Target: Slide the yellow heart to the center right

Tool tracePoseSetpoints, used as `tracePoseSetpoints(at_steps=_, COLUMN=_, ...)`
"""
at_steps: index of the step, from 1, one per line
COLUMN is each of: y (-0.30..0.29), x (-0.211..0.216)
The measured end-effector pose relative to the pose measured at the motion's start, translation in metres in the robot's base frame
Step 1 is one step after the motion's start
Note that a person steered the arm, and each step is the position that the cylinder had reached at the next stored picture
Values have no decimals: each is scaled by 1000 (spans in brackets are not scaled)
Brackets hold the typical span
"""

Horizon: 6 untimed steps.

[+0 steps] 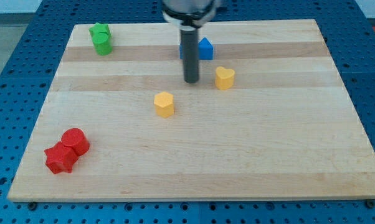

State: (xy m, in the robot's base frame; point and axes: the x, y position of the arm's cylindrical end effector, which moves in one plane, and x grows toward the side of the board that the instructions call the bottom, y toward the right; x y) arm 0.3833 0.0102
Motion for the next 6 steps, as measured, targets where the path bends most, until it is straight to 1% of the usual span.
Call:
tracePoseSetpoints(at_steps=1, y=45, x=3)
tracePoseSetpoints(at_steps=5, y=187, x=3)
tracePoseSetpoints(at_steps=6, y=191, x=3)
